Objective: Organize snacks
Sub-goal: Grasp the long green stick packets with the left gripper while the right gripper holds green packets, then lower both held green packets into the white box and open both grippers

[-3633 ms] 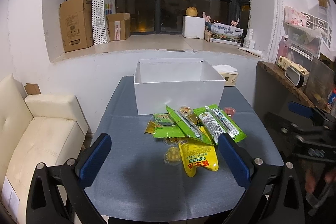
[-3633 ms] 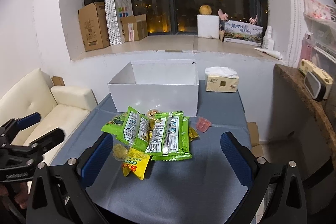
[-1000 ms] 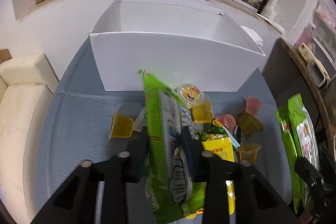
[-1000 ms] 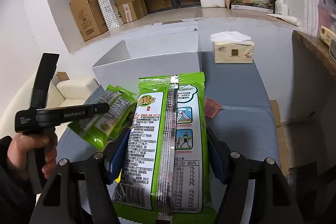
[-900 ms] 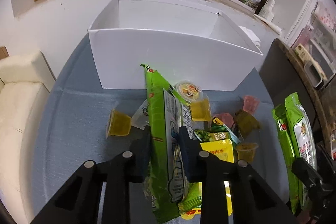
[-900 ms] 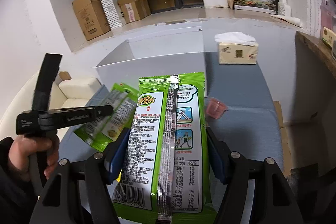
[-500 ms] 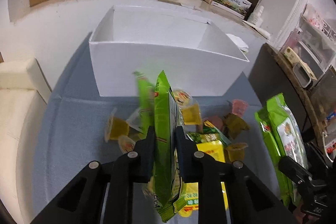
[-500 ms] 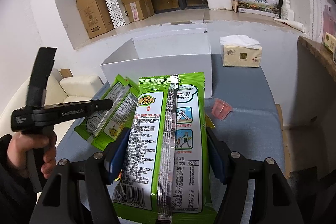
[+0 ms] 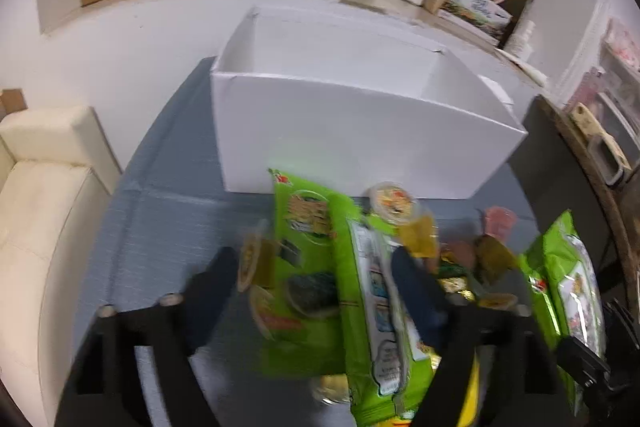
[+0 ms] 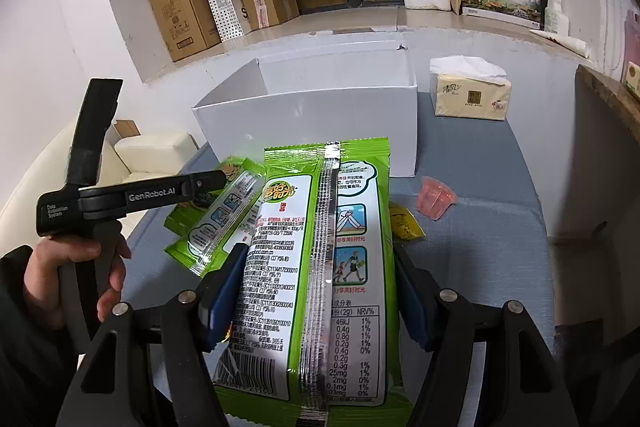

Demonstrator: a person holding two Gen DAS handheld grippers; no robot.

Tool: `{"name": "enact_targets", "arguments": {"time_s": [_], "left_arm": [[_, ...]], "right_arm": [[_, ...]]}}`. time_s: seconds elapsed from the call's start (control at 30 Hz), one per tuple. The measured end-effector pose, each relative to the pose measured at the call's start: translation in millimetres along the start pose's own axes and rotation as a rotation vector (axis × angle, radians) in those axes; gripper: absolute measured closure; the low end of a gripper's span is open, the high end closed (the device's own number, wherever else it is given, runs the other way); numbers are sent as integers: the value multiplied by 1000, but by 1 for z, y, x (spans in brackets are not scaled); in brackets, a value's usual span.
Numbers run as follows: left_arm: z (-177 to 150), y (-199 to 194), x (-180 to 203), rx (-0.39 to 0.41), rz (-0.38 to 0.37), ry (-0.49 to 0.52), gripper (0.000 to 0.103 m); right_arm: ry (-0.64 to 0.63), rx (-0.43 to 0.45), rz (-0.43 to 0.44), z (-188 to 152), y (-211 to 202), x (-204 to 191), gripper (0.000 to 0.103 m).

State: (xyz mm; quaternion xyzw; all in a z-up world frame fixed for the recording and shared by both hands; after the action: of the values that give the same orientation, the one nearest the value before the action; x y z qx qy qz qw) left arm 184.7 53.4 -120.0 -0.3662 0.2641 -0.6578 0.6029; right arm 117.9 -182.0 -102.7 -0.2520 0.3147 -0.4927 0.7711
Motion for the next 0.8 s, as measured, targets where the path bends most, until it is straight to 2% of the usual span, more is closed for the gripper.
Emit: {"name": "enact_targets", "arguments": {"time_s": [0.1, 0.17, 0.23, 0.27, 0.3, 0.33, 0.37, 0.47, 0.6, 0.8], "left_arm": [[-1, 15, -8, -56, 10, -12, 18], [-2, 22, -5, -89, -47, -13, 18], [-4, 29, 4, -106, -27, 20, 20], [-4, 30, 7, -100, -19, 30, 27], [-5, 28, 11, -86, -26, 37, 40], [-6, 24, 14, -73, -81, 26, 58], [-5, 20, 16, -64, -99, 17, 66], [-4, 9, 29, -38, -123, 55, 76], [-5, -2, 40, -17, -130, 80, 77], [-7, -22, 31, 18, -136, 70, 77]], "right_arm": [[-4, -6, 4, 0, 2, -2, 30], [-6, -9, 6, 0, 3, -3, 30], [0, -11, 6, 1, 5, -2, 30], [1, -12, 7, 2, 5, -1, 30], [2, -12, 6, 2, 5, 0, 30], [1, -11, 6, 2, 4, 1, 30], [1, -10, 7, 2, 4, 1, 30], [5, -3, 4, 2, 4, 2, 30], [3, 9, 5, 0, 2, 0, 30], [-8, 27, 2, -1, -4, -4, 30]]}}
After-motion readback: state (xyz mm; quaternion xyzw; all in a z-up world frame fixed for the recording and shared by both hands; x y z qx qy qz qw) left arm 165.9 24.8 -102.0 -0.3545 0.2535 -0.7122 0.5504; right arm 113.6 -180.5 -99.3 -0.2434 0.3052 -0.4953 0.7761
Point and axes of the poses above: each gripper's, at about its wrist camera, not at the fingertips, and y roughly the way its jaws point, x to its right, z to its top, the point moved 1 cm from there along y, roughly the way its jaws point, and after that the axes turned 4 degrees about y, right-handed, at the moved point
